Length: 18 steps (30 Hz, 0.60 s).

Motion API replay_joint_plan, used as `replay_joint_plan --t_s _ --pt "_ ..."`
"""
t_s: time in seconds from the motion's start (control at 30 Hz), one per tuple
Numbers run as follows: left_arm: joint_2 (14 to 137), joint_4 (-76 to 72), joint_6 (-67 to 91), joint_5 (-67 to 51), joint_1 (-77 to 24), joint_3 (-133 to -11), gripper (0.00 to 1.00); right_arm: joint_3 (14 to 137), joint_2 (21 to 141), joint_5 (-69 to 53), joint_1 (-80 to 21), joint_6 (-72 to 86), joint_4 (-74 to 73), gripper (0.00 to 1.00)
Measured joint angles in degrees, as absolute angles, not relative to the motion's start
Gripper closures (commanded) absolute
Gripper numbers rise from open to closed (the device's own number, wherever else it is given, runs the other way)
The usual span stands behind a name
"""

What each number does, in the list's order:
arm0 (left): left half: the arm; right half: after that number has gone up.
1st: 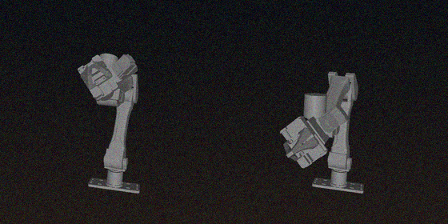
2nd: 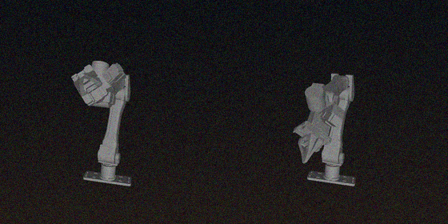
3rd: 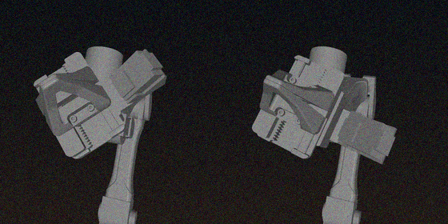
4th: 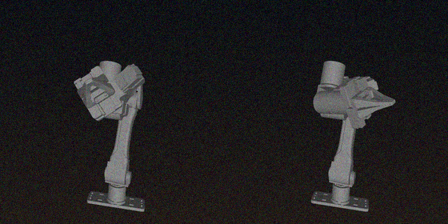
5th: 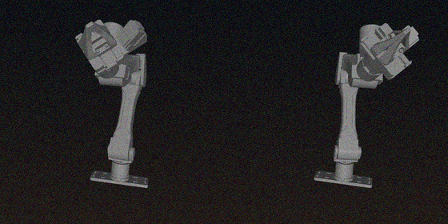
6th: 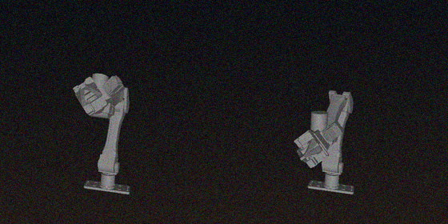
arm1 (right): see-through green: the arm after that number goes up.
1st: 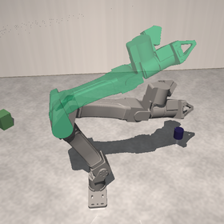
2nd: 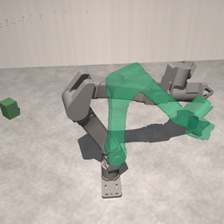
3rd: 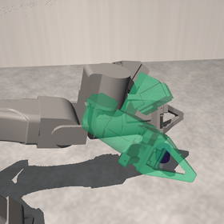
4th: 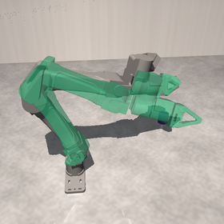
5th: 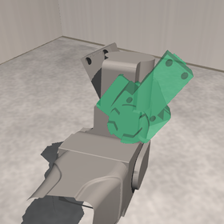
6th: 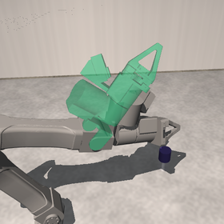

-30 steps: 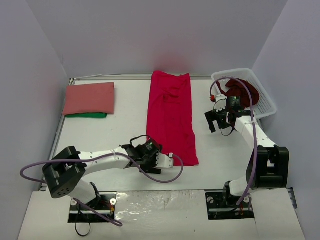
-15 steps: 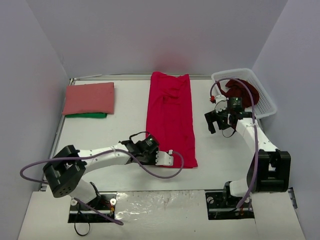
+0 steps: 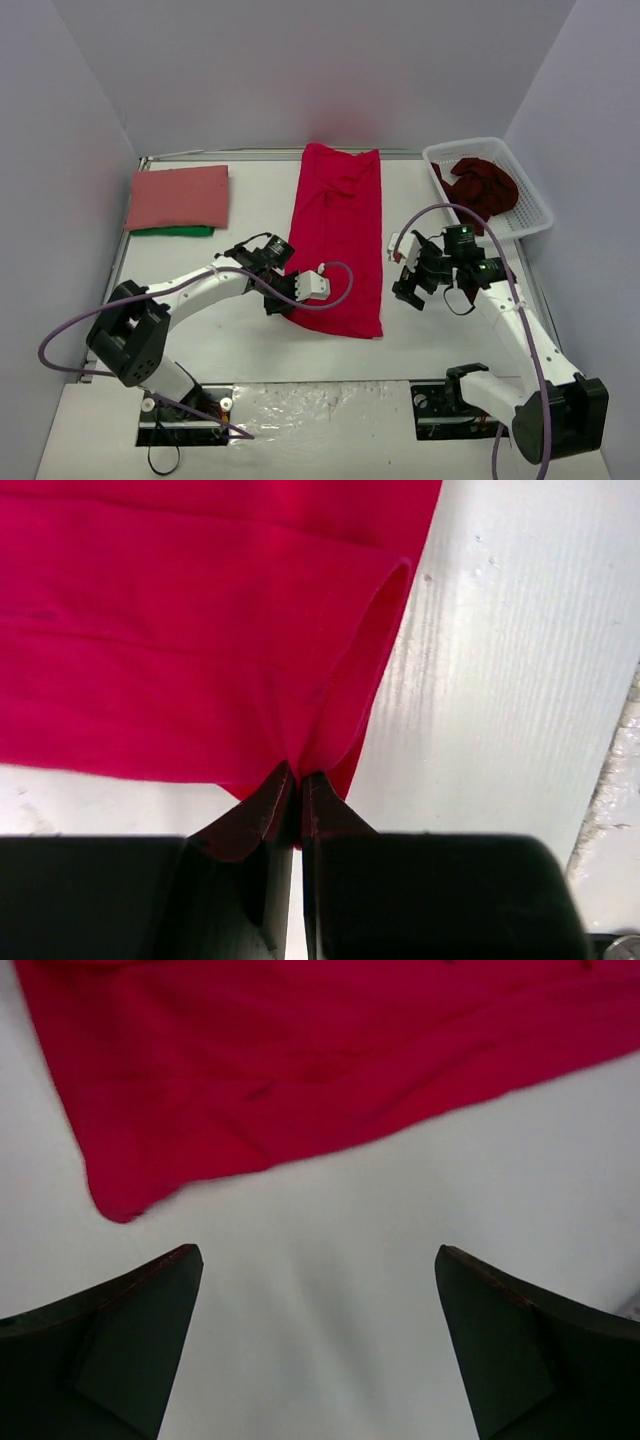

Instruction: Fold and stack the t-shirts

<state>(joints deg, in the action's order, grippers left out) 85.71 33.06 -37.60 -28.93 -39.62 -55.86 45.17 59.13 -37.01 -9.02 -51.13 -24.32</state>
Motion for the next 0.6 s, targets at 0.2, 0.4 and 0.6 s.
replay_joint_plan --t_s 0.2,0.4,0.6 --pt "90.0 35.0 -37.8 -32.6 -38.0 -56.3 0.98 45.2 61.8 -38.0 -20.6 -55.3 -29.0 0.25" --pt "90.9 34.8 -37.8 -35.8 -34.4 -56.5 0.98 43.0 64.8 -36.4 -27.2 -56.7 -29.9 0.40" --pt "91.1 34.3 -37.8 -37.7 -33.2 -56.5 0.98 41.8 69.9 -33.7 -33.6 -57.2 -30.6 0.45"
